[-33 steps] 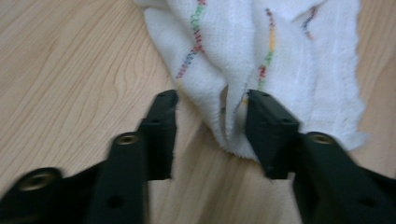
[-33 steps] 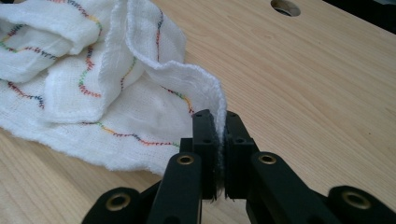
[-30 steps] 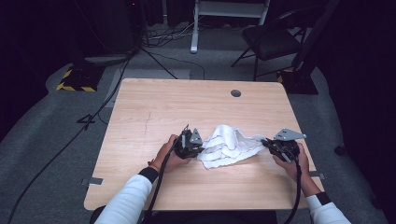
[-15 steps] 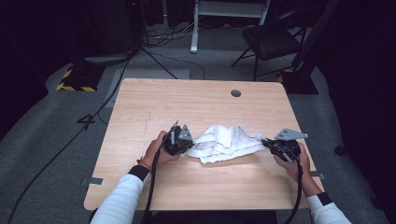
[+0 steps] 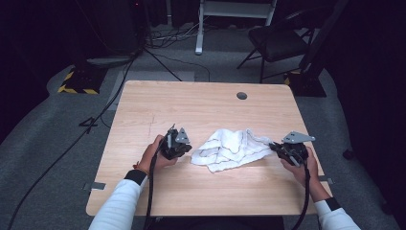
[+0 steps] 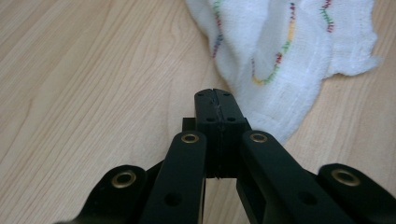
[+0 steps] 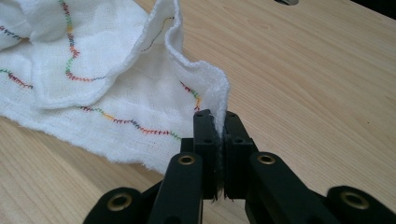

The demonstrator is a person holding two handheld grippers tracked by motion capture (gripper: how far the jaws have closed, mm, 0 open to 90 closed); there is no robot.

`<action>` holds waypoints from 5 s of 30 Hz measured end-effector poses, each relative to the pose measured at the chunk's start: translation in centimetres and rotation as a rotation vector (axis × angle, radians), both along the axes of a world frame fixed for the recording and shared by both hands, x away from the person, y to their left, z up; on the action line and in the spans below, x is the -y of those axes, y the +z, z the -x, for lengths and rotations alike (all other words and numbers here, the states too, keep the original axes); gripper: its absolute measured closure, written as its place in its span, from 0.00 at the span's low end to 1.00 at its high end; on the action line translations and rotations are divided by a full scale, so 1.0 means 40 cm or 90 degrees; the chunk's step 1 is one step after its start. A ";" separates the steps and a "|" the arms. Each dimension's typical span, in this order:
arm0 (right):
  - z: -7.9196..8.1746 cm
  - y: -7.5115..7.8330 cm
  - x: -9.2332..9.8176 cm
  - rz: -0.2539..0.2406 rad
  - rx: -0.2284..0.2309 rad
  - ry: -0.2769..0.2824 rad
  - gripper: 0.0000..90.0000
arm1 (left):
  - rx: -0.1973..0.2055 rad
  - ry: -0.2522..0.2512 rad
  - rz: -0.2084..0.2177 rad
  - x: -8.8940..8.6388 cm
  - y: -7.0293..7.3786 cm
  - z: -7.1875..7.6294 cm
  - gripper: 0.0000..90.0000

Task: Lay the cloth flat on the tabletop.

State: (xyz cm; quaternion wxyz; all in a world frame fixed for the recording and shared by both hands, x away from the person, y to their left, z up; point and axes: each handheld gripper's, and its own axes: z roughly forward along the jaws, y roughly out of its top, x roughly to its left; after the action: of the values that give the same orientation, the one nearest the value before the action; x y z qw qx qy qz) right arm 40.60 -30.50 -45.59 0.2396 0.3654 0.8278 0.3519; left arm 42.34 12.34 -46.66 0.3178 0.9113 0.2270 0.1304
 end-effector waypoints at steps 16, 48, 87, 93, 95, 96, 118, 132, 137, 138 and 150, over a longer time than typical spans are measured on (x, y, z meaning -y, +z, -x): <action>-0.026 -0.025 -0.018 0.044 -0.001 -0.018 0.94 | 0.037 -0.059 0.000 0.147 -0.015 -0.025 0.83; -0.063 -0.011 -0.034 0.028 0.003 -0.008 0.93 | 0.040 0.031 0.057 -0.030 0.026 -0.006 0.55; -0.050 -0.005 -0.005 0.021 0.003 -0.026 0.71 | 0.026 -0.142 0.042 0.204 0.006 0.009 0.98; -0.046 -0.023 0.016 0.009 -0.052 -0.015 0.58 | 0.042 -0.103 0.056 0.172 0.018 -0.009 0.98; -0.051 -0.035 0.017 0.019 -0.071 -0.015 0.55 | 0.044 -0.096 0.061 0.161 0.023 -0.015 0.98; -0.051 -0.035 0.017 0.019 -0.071 -0.015 0.55 | 0.044 -0.096 0.061 0.161 0.023 -0.015 0.98; -0.057 -0.019 0.013 -0.005 -0.030 0.016 0.98 | 0.084 -0.040 0.109 0.083 0.084 -0.033 0.99; 0.048 0.148 -0.009 -0.045 0.058 0.075 0.98 | 0.145 -0.043 0.147 0.001 0.209 0.077 0.99; 0.108 0.203 -0.012 -0.050 0.084 0.104 0.98 | 0.171 -0.056 0.155 -0.019 0.270 0.136 0.99; 0.120 0.214 -0.012 -0.052 0.087 0.107 0.98 | 0.175 -0.060 0.157 -0.021 0.281 0.149 0.99; 0.229 0.334 0.010 -0.071 0.149 0.106 0.98 | 0.222 -0.109 0.164 -0.010 0.381 0.256 0.99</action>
State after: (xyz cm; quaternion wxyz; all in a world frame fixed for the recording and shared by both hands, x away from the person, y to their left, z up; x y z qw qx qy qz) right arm 31.44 -30.89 -32.22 0.2837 0.2645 0.8009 0.4561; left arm 32.11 12.74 -31.43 0.4758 0.8428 0.1050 0.2286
